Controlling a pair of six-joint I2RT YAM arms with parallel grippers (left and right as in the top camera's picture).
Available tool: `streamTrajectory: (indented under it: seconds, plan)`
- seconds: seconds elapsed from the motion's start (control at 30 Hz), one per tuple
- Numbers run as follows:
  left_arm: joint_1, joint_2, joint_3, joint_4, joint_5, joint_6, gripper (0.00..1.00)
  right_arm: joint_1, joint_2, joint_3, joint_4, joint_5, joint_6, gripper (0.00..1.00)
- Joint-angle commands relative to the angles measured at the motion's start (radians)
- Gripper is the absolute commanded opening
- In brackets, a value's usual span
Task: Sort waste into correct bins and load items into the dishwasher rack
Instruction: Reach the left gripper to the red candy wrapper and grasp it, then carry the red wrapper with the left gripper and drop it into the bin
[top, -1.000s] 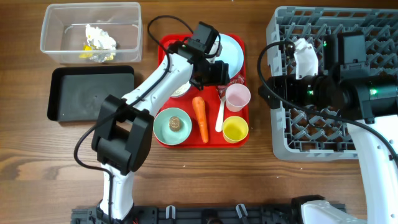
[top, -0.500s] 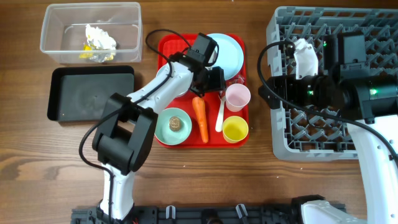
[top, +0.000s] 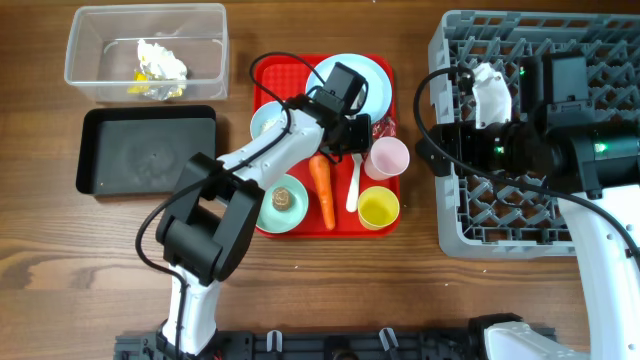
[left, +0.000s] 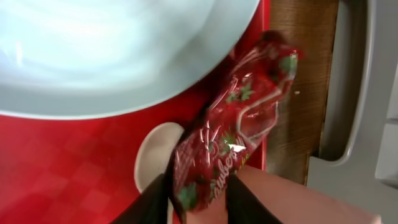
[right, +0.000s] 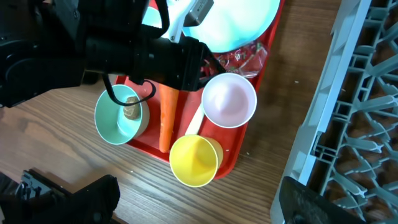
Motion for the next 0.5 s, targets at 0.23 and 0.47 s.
streamTrajectory:
  seconds: [0.23, 0.47]
  plan:
    - [-0.002, 0.015, -0.012, 0.022, -0.064, 0.000, 0.04, 0.004, 0.008, -0.004, -0.004, 0.007, 0.004, 0.84]
    - [0.002, -0.011, -0.010, 0.034, -0.034, 0.011, 0.04, 0.004, 0.008, -0.004, -0.004, 0.007, 0.005, 0.84]
